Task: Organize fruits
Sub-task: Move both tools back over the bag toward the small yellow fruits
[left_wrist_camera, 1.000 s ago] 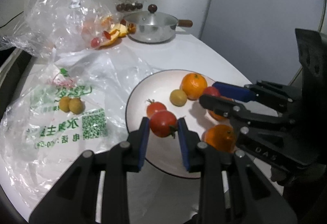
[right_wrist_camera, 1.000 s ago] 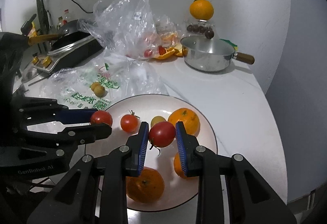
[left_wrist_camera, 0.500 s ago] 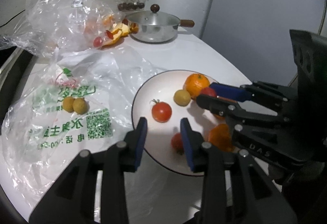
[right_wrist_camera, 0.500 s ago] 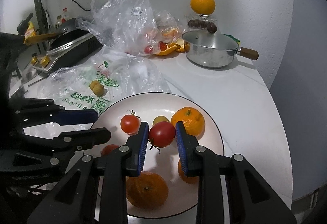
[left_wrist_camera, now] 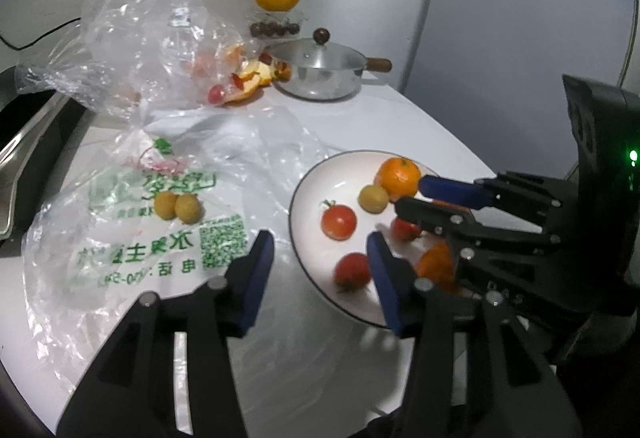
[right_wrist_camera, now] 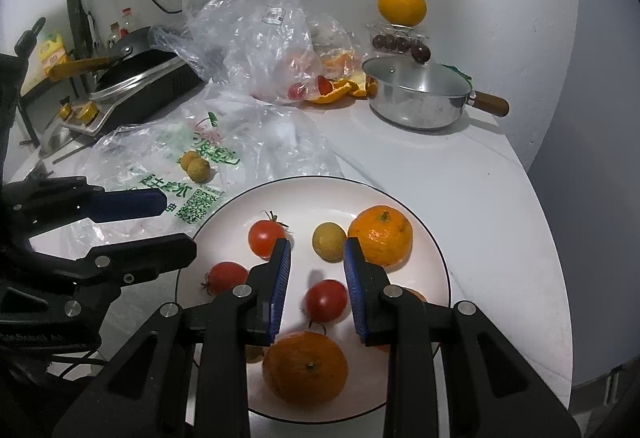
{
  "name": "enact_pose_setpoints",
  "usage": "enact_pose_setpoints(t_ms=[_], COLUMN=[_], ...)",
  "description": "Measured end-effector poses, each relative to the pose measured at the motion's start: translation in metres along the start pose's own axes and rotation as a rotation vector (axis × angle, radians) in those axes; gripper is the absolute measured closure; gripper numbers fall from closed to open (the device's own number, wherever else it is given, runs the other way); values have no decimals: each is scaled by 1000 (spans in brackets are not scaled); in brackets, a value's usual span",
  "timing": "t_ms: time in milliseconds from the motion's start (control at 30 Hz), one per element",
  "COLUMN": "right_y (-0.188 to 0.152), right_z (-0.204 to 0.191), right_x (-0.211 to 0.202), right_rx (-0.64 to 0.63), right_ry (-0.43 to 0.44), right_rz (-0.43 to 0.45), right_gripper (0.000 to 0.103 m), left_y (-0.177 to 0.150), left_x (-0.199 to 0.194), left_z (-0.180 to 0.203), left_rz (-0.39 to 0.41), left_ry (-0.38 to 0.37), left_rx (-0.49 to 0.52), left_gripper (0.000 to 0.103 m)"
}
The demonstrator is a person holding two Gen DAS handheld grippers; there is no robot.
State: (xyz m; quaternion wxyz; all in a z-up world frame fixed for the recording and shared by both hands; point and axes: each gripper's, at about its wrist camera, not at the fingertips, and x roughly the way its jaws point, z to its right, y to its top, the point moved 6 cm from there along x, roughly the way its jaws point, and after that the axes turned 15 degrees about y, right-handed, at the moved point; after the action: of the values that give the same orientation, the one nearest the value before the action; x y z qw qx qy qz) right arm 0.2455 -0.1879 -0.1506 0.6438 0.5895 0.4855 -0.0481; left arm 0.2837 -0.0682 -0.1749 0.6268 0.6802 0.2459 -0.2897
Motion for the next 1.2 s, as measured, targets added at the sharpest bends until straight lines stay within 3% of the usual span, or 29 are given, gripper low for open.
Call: enact_pose_setpoints(t_ms=[433,567,733,1200], right_y=[9,14,20,39], right_z=[-26,-35,-45,-74], right_x=[0,2,7,38], right_rx=[-36,-48,-63,-110], right_ry=[-11,-12,-11,6], right_rz=[-2,-6,-9,-39], right_gripper=[73,66,66,66], left_y=[-4,-7,-8,-11], left_x=[-16,-20,-22,-18], left_z=[-40,-56,-74,-120], left_rz=[44,54,68,81], left_ry=[53,74,96,157], left_rx=[-62,-82,-102,-131], left_gripper=[53,52,52,52])
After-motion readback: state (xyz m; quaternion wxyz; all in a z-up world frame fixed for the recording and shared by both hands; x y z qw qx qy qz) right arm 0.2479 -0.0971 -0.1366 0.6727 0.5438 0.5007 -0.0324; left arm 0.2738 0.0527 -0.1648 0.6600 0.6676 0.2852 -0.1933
